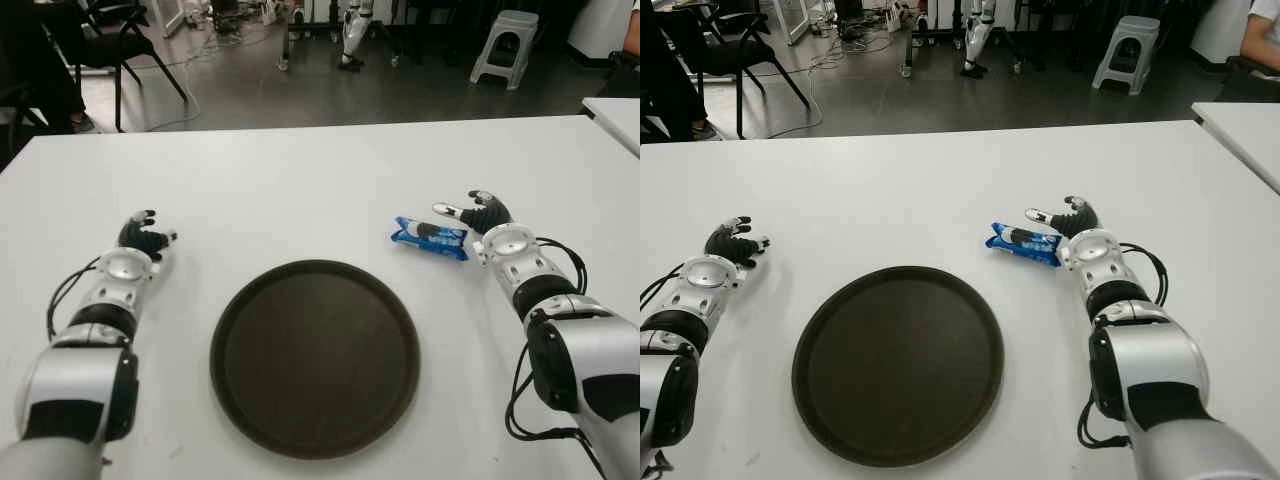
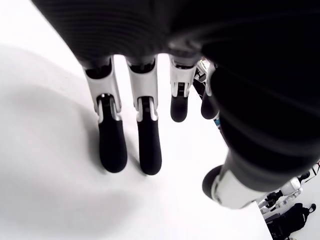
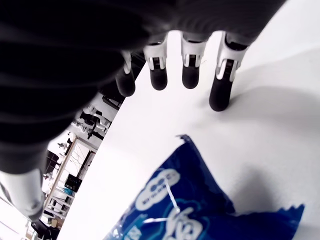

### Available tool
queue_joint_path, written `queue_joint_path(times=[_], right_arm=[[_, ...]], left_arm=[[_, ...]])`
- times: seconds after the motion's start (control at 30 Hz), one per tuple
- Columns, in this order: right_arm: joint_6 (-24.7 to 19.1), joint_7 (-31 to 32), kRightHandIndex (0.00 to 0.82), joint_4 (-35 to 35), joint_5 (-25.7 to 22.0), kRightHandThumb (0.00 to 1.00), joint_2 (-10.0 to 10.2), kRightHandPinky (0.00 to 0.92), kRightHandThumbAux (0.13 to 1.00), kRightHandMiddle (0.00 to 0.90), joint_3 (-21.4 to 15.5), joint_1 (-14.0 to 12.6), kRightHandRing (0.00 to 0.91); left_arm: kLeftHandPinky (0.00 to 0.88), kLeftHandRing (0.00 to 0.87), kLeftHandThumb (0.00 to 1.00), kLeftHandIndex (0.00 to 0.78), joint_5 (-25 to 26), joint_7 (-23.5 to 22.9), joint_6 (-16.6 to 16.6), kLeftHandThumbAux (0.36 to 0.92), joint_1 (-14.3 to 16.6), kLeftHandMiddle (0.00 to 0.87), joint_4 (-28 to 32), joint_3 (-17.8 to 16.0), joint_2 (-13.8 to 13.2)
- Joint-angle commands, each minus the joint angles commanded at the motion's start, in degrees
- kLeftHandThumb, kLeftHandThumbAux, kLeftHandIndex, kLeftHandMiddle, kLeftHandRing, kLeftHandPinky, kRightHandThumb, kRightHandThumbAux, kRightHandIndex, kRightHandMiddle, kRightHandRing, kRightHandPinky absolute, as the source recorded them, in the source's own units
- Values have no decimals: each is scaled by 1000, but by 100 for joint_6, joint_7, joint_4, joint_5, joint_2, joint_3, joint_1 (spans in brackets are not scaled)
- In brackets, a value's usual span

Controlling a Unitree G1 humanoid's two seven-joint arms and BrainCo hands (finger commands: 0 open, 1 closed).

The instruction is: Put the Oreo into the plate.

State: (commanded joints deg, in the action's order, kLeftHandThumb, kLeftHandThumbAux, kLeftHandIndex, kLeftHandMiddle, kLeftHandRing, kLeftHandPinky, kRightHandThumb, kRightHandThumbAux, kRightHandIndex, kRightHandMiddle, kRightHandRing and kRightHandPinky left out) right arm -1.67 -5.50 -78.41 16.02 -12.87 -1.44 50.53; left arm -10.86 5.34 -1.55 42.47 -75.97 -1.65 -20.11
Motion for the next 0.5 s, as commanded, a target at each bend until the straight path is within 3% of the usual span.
queue_joint_path(times=[0.23, 0.5], right_arm=[[-18, 24, 0, 4, -127, 0, 10, 0, 585, 0, -120, 10, 0], [-4, 38, 0, 3, -99, 0, 8, 0, 590, 0, -120, 9, 0]], left_arm=[[137, 137, 150, 93, 35, -9, -8, 785, 3, 123, -1, -24, 9], [161, 149, 152, 97, 31, -4, -22, 790, -2, 127, -3, -21, 8]])
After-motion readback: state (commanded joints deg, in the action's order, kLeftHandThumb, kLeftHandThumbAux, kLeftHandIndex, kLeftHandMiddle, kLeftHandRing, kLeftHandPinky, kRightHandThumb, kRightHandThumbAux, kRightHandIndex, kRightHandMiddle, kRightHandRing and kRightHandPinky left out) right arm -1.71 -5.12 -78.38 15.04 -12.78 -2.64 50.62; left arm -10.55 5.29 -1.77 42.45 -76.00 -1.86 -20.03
